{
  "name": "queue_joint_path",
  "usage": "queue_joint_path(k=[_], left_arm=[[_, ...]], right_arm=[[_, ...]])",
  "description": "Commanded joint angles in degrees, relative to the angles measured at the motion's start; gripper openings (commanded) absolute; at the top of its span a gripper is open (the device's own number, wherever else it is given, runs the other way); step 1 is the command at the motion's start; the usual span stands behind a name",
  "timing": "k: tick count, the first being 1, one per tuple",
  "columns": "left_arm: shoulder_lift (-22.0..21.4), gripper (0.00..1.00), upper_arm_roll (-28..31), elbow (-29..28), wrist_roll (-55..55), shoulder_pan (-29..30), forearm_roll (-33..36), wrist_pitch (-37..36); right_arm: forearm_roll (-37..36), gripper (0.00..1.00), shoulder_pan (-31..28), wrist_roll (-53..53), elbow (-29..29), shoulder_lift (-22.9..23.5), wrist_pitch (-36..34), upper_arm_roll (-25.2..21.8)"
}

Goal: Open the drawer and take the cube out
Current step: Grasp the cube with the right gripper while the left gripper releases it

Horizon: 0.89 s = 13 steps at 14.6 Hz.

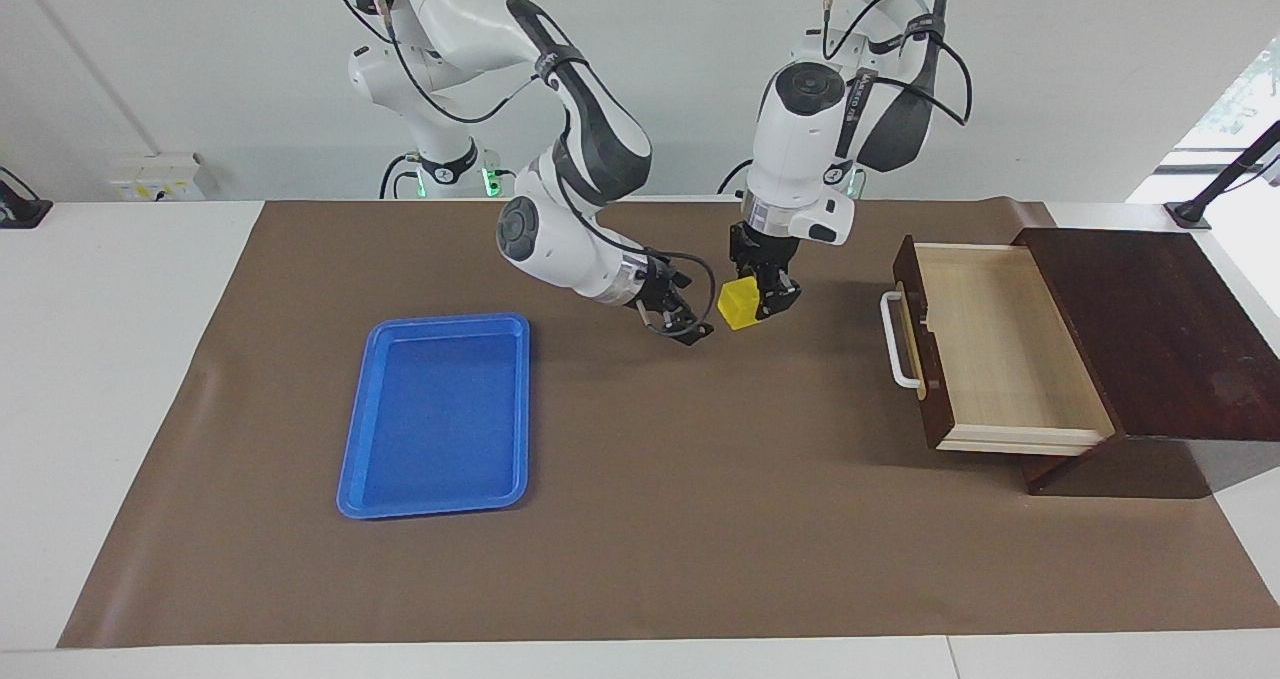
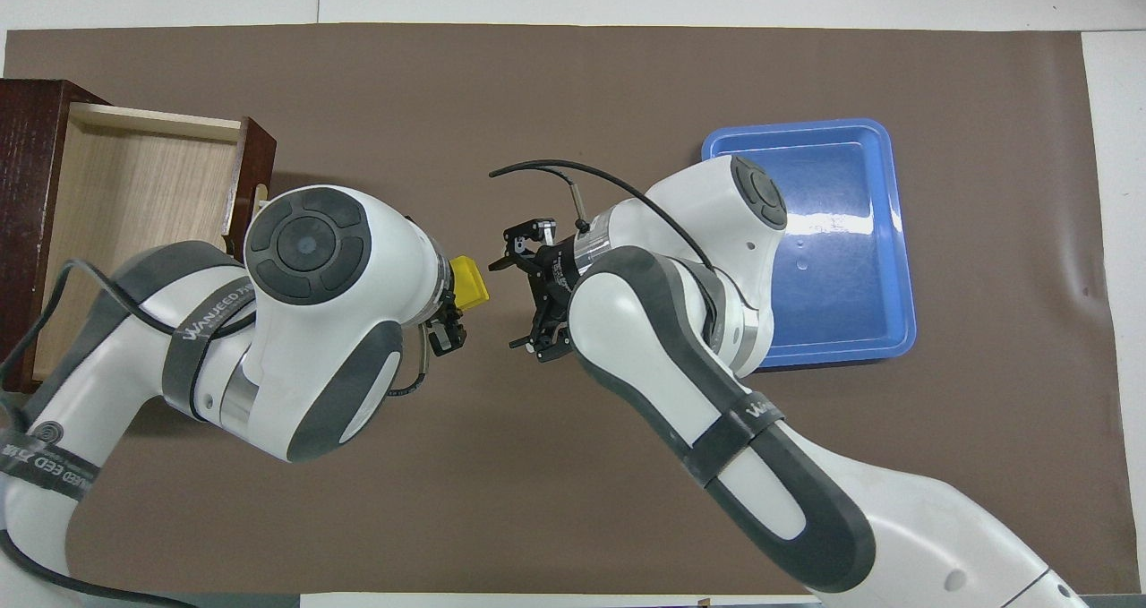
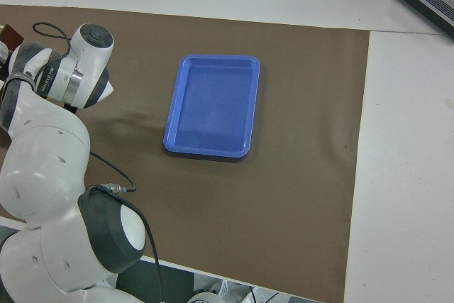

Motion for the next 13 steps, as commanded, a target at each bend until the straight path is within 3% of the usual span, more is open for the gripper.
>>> queue_joint_path(k=[1, 5, 6, 13], left_arm=[[-1.8, 0.00, 1.0, -2.2, -1.7, -1.9, -1.0, 1.9], [-2.1, 0.00, 1.1, -2.9, -1.7, -2.5, -1.0, 1.5], [-2.3, 0.00, 1.1, -3.3, -1.5, -2.5, -1.0, 1.5], [-2.4, 0.00, 1.0, -3.3, 1.1, -3.4, -0.9, 1.5]], right_arm=[[0.8, 1.00, 0.1, 0.3, 2.2, 0.9, 0.1, -0.2], [0.4, 1.00, -0.3, 0.1, 2.5, 1.1, 0.3, -0.2], [0.6, 1.00, -0.5, 0.4, 5.2, 2.5, -0.5, -0.3], [-0.1, 1.00, 0.4, 0.1, 4.7, 2.7, -0.6, -0.3]])
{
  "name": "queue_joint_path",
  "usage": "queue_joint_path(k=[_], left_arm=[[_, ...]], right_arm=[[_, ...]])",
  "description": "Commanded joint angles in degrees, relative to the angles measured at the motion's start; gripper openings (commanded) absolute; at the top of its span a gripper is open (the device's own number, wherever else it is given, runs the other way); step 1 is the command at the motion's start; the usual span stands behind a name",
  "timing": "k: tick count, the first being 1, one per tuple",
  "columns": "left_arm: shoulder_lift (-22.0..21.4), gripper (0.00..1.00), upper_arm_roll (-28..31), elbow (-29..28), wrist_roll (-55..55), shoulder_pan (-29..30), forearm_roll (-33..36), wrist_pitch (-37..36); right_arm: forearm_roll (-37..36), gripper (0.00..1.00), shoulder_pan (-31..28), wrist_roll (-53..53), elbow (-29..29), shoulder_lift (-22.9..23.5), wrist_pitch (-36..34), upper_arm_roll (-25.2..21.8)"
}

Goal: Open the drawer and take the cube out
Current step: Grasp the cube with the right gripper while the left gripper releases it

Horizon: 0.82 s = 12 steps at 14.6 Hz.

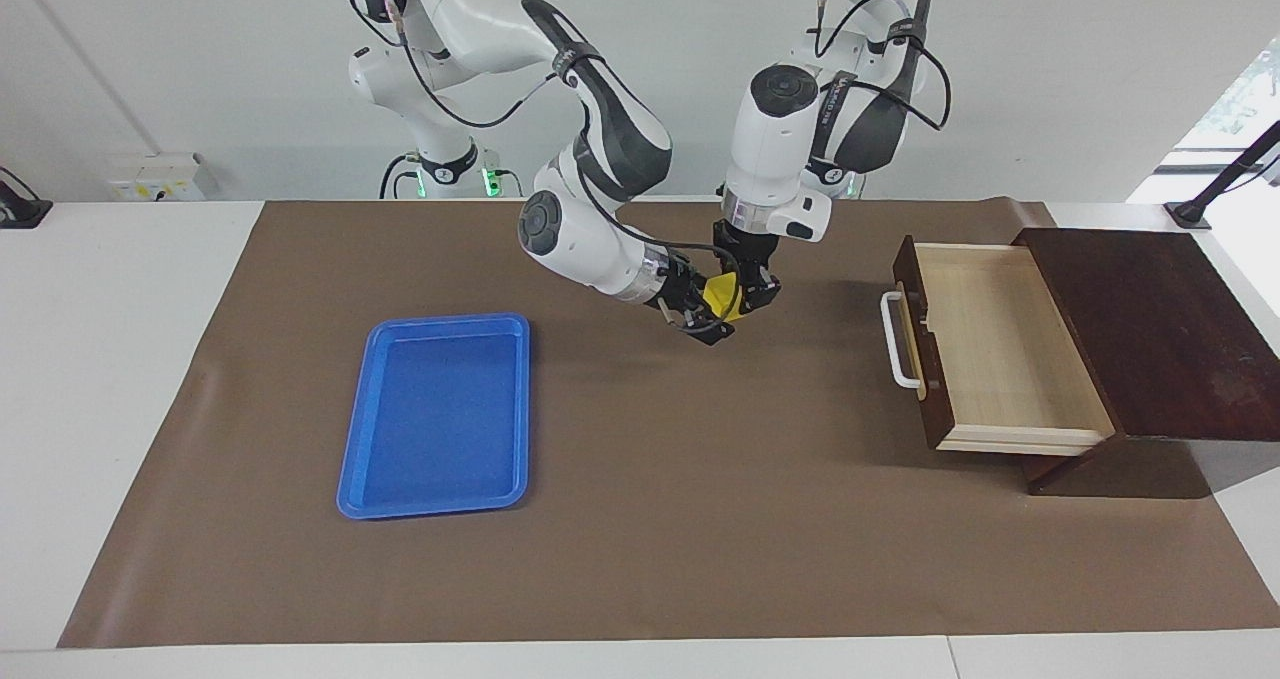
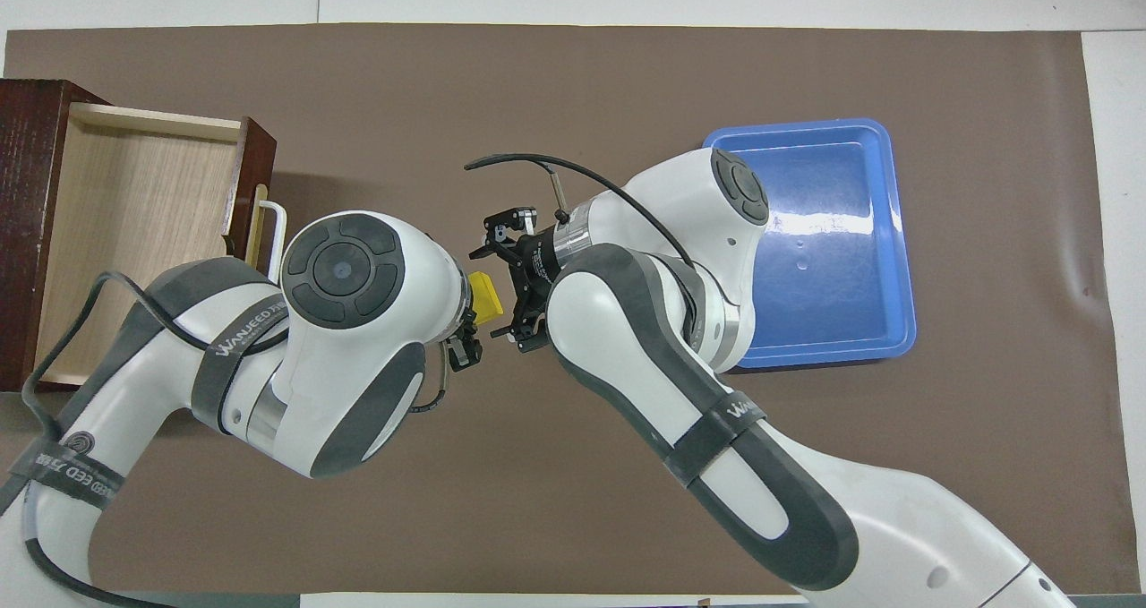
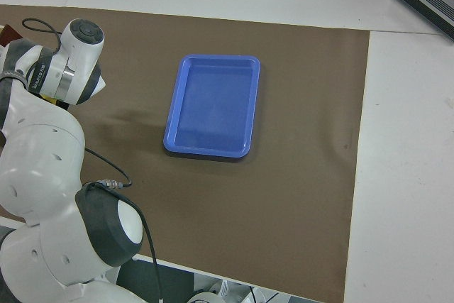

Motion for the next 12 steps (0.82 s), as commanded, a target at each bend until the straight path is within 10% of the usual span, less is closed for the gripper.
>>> queue_joint_path(k=[1, 3, 4, 5, 6, 12], left_arm=[[-2.0, 0.00, 1.0, -2.1, 1.8, -1.3, -0.8, 1.1], [-2.0, 0.00, 1.0, -2.1, 1.9, -1.3, -0.8, 1.1], [-2.0, 0.00, 1.0, -2.1, 1.9, -1.3, -0.8, 1.1], [-2.0, 0.00, 1.0, -2.1, 2.0, -1.3, -0.8, 1.1], [-2.0, 0.00, 1.0, -2.1, 2.2, -1.2, -0.8, 1.0], [-2.0, 0.00, 1.1, -2.1, 2.9, -1.2, -0.8, 1.0]], right_arm=[[0.0, 1.00, -0.1, -0.3, 1.2, 0.8, -0.8, 0.0], [0.0, 0.92, -0.1, -0.1, 1.2, 0.7, -0.8, 0.0], [0.0, 0.66, -0.1, 0.0, 1.2, 0.8, -0.8, 0.0], [0.1, 0.12, -0.2, 0.0, 1.1, 0.8, -0.8, 0.0], [0.1, 0.00, -0.3, 0.0, 1.1, 0.8, -0.8, 0.0], [0.0, 0.00, -0.5, -0.2, 1.2, 0.7, -0.9, 0.0]])
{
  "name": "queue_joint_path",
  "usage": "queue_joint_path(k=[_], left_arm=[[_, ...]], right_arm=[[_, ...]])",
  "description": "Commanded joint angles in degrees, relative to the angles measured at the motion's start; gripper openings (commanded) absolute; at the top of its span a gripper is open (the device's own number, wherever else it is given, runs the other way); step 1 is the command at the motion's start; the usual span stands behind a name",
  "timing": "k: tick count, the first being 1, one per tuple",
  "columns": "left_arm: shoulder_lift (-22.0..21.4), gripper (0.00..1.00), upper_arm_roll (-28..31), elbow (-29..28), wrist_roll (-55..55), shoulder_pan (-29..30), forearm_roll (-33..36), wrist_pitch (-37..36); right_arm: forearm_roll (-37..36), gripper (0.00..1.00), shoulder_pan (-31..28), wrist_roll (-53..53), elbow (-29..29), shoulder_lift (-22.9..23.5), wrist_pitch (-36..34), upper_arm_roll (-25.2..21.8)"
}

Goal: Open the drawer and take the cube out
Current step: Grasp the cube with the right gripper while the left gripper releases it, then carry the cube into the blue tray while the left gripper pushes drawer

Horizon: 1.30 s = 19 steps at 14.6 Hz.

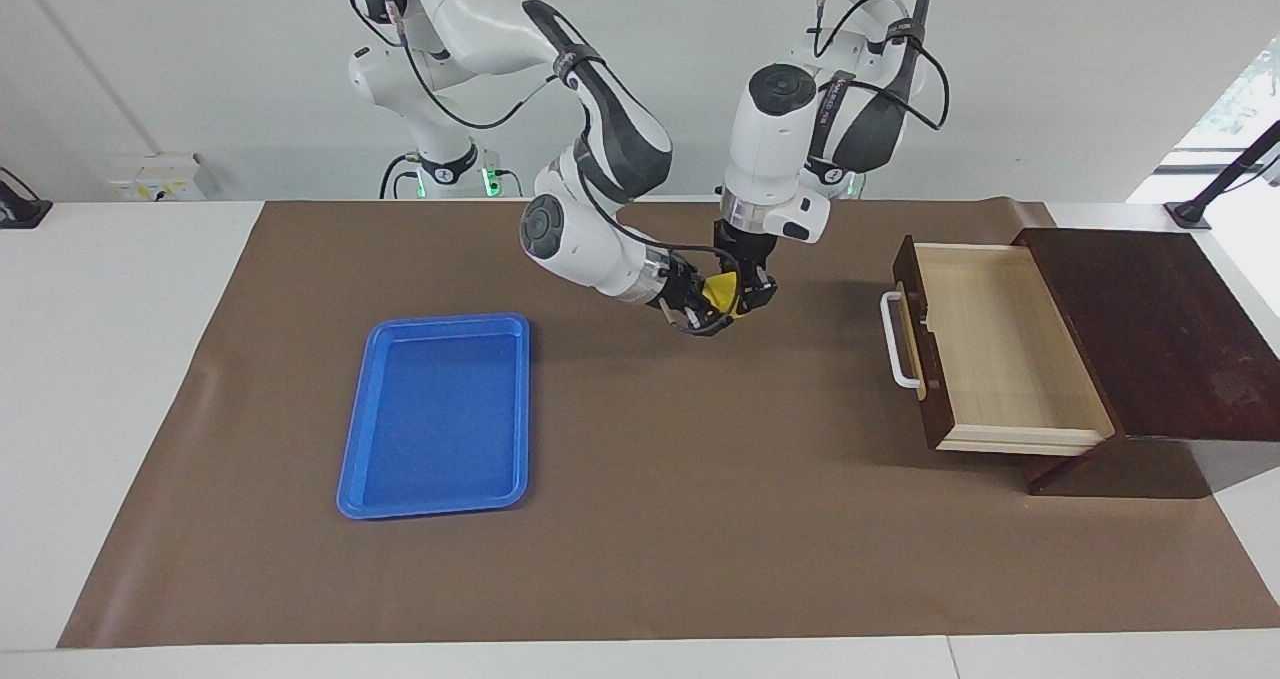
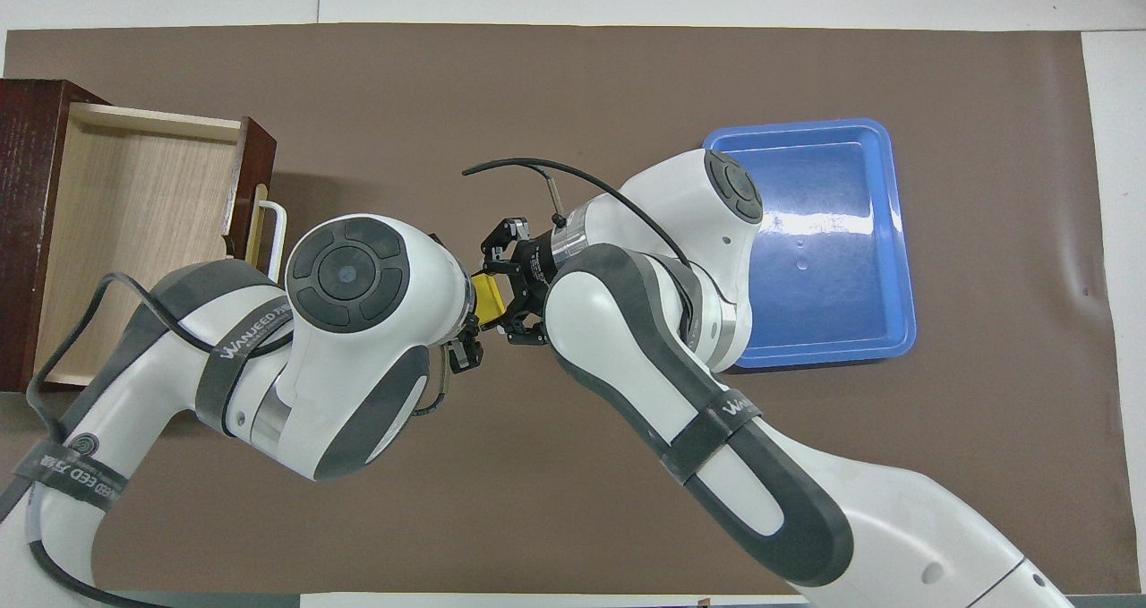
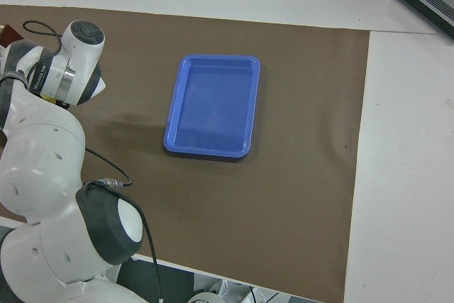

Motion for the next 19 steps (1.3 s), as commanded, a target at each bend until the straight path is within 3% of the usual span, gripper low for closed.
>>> queue_joint_path(k=[1, 2, 3, 6, 10, 15, 19], left_arm=[[-2.0, 0.00, 0.6, -2.1, 0.6, -0.8, -0.8, 0.7], [-1.9, 0.41, 0.6, -1.9, 0.6, -0.5, -0.8, 0.7], [-1.8, 0.99, 0.7, -1.6, 0.5, -0.1, -0.8, 0.7], [-1.4, 1.00, 1.0, -1.0, 4.4, 2.6, -0.4, 0.7], [-1.1, 1.00, 1.0, -1.4, 25.6, 10.9, -0.3, 1.2], [0.5, 1.00, 1.1, -1.6, 53.0, 21.0, 1.5, 2.0], [1.1, 1.00, 1.1, -0.4, 62.3, 28.9, 2.6, 2.0]], right_arm=[[0.0, 0.00, -0.7, 0.0, 1.2, 0.6, 0.3, 0.0], [0.0, 0.00, -0.8, 0.0, 1.3, 0.6, 0.2, 0.0], [0.0, 0.00, -1.0, 0.0, 1.5, 0.6, 0.1, 0.0], [0.2, 0.00, -1.2, 0.0, 1.9, 0.6, -0.6, 0.0], [0.3, 0.00, -3.8, 0.2, 3.5, 1.0, -4.4, -0.4], [-2.2, 0.00, -20.2, -1.6, 6.1, 1.4, -14.6, -0.5], [-5.4, 0.00, -27.7, -6.0, 5.2, 1.3, -17.7, -0.6]])
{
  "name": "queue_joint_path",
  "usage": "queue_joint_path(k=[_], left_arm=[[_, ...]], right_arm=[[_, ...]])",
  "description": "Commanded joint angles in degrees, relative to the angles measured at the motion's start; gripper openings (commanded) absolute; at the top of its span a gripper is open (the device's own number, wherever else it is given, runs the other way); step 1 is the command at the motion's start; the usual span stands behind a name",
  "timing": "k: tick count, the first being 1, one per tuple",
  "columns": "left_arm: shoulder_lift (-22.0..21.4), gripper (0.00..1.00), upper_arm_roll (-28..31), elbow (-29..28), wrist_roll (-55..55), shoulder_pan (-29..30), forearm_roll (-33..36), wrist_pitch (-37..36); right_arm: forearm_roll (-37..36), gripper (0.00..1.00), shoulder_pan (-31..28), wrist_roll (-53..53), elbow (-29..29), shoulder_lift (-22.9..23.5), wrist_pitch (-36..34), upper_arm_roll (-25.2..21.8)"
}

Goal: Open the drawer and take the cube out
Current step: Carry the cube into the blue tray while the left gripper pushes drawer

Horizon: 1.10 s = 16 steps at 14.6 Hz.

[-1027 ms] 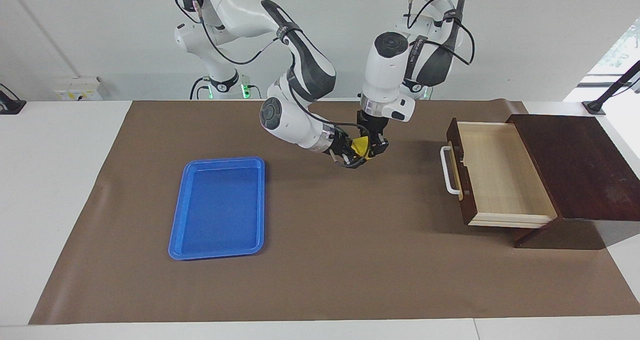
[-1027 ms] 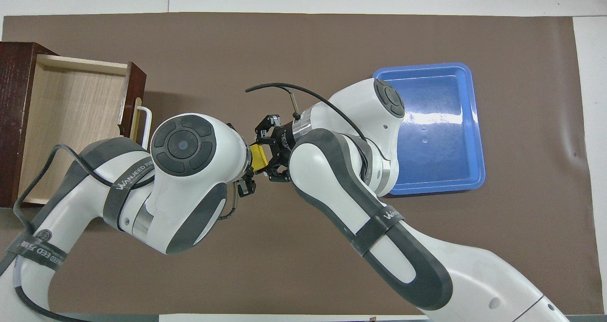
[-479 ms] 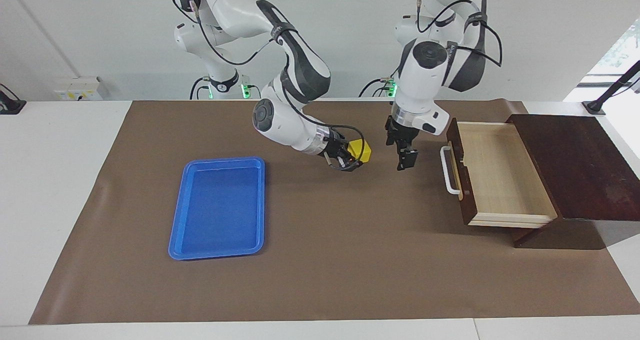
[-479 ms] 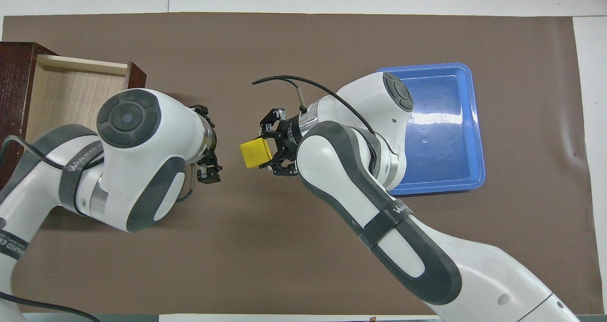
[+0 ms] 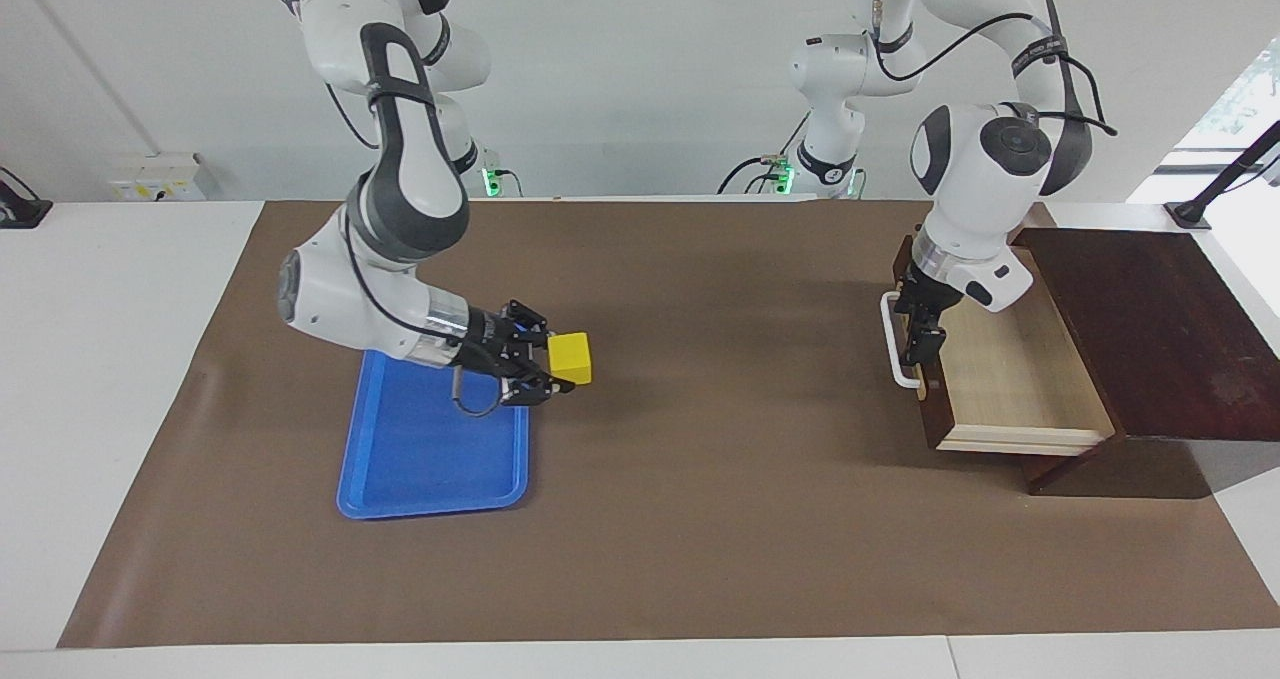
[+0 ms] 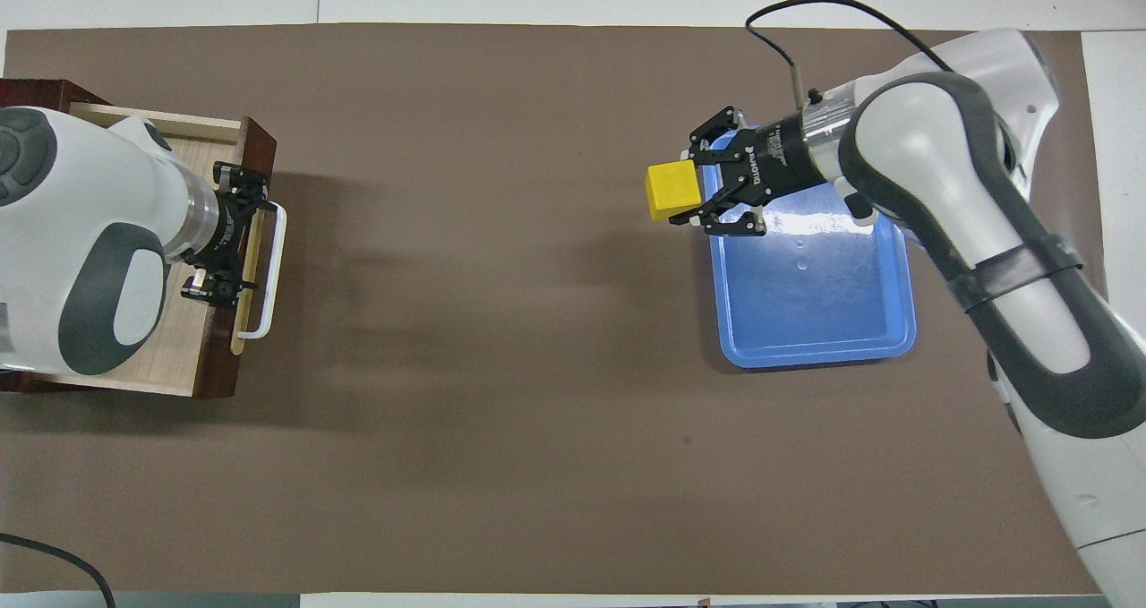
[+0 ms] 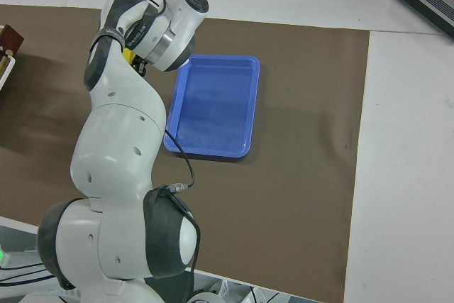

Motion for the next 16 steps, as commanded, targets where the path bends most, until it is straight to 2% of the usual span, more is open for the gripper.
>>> queue_joint_path(k=[1, 4, 6, 9, 13, 16], left_arm=[[0.7, 1.00, -0.2, 0.9, 7.1, 5.2, 1.8, 0.6], [2.5, 1.00, -0.2, 5.1, 8.6, 8.9, 6.9, -0.2], [2.7, 1.00, -0.2, 5.4, 9.5, 11.1, 8.4, -0.2], [2.5, 1.00, -0.2, 5.0, 14.3, 14.1, 8.4, -0.1], [2.5, 1.00, -0.4, 5.0, 18.4, 14.8, 8.4, 0.8], [1.7, 1.00, -0.9, 6.4, 20.8, 14.1, 7.6, -3.4]], right_arm=[[-4.3, 0.00, -4.3, -4.7, -0.5, 0.6, -2.2, 0.8], [-4.7, 0.00, -8.3, -12.4, -6.9, -1.3, -1.3, 0.7], [-4.8, 0.00, -10.6, -20.2, -12.6, -2.9, -0.1, 0.0], [-4.7, 0.00, -11.1, -27.4, -21.7, -5.6, 5.9, -1.3], [-4.7, 0.00, -11.6, -29.5, -27.0, -6.7, 9.8, -1.4], [-4.6, 0.00, -11.8, -29.5, -28.1, -6.8, 10.8, -1.4]])
